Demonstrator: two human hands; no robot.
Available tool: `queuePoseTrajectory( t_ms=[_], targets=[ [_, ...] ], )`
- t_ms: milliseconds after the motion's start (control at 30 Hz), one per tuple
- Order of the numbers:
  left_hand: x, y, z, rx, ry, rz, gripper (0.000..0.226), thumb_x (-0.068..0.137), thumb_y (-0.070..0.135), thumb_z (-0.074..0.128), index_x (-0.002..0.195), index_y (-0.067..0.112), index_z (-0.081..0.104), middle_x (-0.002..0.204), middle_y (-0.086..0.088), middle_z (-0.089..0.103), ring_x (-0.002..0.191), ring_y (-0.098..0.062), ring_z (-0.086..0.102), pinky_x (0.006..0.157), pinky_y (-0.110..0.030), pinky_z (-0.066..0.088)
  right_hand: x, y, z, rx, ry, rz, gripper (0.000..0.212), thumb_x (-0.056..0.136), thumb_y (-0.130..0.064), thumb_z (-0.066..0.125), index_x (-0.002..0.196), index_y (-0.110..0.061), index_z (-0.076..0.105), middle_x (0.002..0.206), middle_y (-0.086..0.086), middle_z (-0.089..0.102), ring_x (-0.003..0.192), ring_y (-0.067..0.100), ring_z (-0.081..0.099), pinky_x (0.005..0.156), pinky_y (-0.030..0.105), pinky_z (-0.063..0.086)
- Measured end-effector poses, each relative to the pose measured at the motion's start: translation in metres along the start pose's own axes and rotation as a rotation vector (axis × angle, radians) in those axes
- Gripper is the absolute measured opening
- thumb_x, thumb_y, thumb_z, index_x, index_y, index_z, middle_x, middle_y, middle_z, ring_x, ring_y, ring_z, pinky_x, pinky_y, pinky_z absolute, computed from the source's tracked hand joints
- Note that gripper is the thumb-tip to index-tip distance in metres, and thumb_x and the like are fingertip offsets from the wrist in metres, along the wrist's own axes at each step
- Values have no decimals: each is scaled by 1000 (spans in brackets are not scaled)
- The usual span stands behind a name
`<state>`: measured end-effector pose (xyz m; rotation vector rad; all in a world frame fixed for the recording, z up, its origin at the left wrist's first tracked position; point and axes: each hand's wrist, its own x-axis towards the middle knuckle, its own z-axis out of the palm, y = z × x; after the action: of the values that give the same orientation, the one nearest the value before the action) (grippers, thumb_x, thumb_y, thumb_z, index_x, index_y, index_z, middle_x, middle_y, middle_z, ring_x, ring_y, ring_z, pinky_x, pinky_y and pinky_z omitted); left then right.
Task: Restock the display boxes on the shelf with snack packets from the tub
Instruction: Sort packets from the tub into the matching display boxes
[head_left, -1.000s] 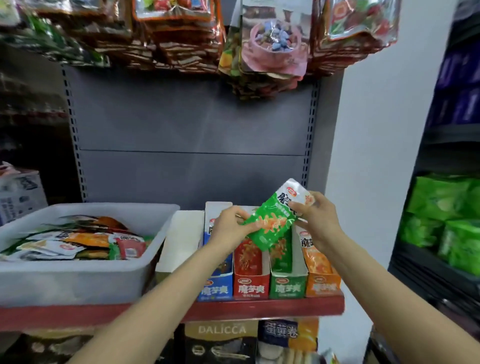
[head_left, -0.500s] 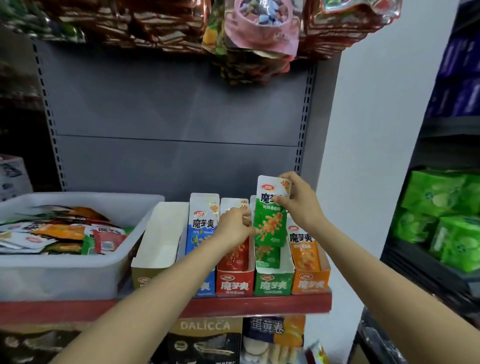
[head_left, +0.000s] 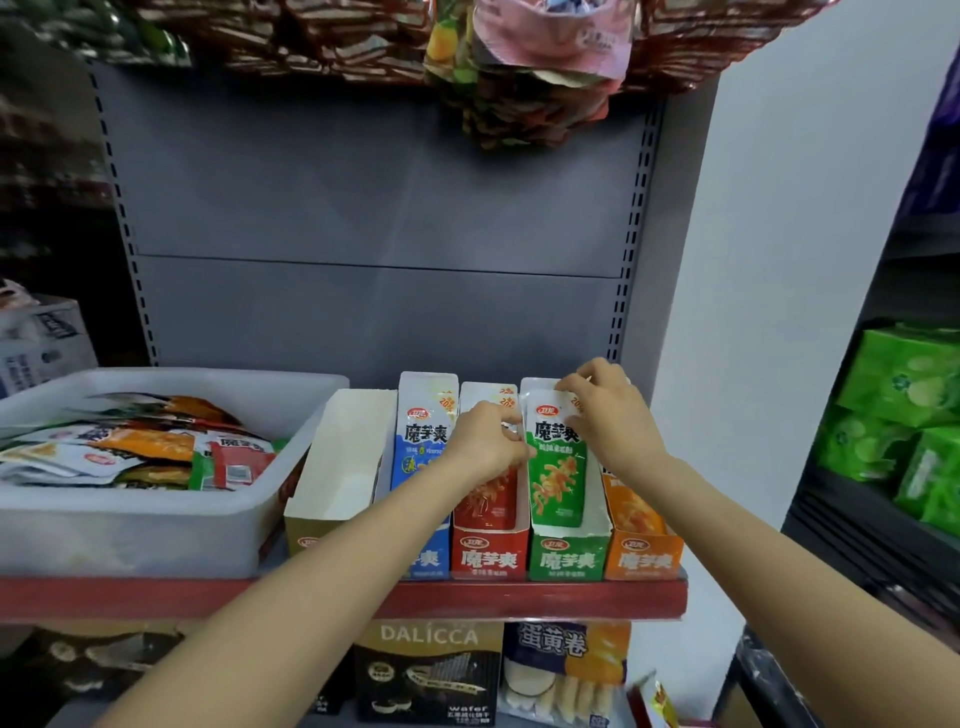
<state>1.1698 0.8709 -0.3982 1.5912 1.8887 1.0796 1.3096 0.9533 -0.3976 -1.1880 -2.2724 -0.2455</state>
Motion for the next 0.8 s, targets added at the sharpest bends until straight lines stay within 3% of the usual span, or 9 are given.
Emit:
queuePoseTrajectory(
  t_ms=[133, 233, 300, 400, 467, 567, 667, 800],
  targets=[
    [-12, 0, -12, 40, 174, 56, 48, 89, 16, 58, 136, 16, 46, 101, -3, 68, 84, -18, 62, 73, -22, 45, -2, -20, -1, 154, 95, -35, 36, 90, -16, 59, 126, -16, 54, 120, 3, 50, 115, 21, 44, 91, 29, 37],
    [-27, -8, -39, 51, 306, 150, 39, 90, 18, 55, 129, 20, 51, 108, 3, 67, 93, -13, 61, 83, -26, 48, -2, -55, -4, 440, 129, -52, 27, 91, -11, 53, 117, -14, 59, 105, 1, 57, 99, 16, 53, 87, 29, 43],
    [-37, -19, -66, 68, 374, 186, 33, 90, 17, 55, 123, 21, 56, 103, 7, 67, 83, -8, 61, 80, -24, 49, 2, -84, -4, 551, 87, -85, 23, 89, -8, 54, 110, -14, 62, 100, 1, 59, 88, 12, 55, 83, 27, 46],
    [-51, -44, -113, 133, 465, 174, 26, 90, 16, 57, 115, 20, 61, 97, 7, 67, 81, -9, 61, 78, -22, 47, 10, -137, -2, 631, -16, -173, 20, 88, -8, 55, 105, -14, 64, 97, 0, 61, 80, 10, 55, 71, 10, 39],
    [-59, -65, -146, 187, 499, 116, 23, 90, 14, 55, 113, 17, 62, 97, 4, 66, 83, -10, 59, 76, -21, 44, 16, -175, 3, 646, -91, -240, 21, 89, -9, 55, 106, -12, 64, 99, 2, 62, 81, 11, 55, 69, 12, 37],
    [-68, -101, -192, 323, 500, -22, 27, 88, 8, 55, 115, 12, 61, 104, -4, 67, 88, -16, 61, 81, -24, 45, 27, -231, 15, 651, -202, -279, 26, 87, -6, 54, 110, -8, 64, 106, 8, 66, 95, 21, 61, 81, 21, 39],
    [-75, -132, -228, 525, 419, -183, 38, 87, 14, 60, 124, 12, 58, 118, -10, 65, 109, -26, 60, 91, -33, 47, 35, -279, 27, 613, -376, -248, 36, 91, -10, 51, 126, -4, 54, 124, 15, 59, 114, 28, 55, 94, 29, 40],
    [-80, -156, -257, 613, 300, -310, 45, 78, 34, 65, 120, 18, 58, 121, -11, 62, 109, -29, 57, 91, -39, 48, 41, -323, 40, 457, -592, -234, 30, 96, -23, 49, 120, -4, 50, 121, 17, 56, 110, 30, 53, 83, 31, 41]
  ],
)
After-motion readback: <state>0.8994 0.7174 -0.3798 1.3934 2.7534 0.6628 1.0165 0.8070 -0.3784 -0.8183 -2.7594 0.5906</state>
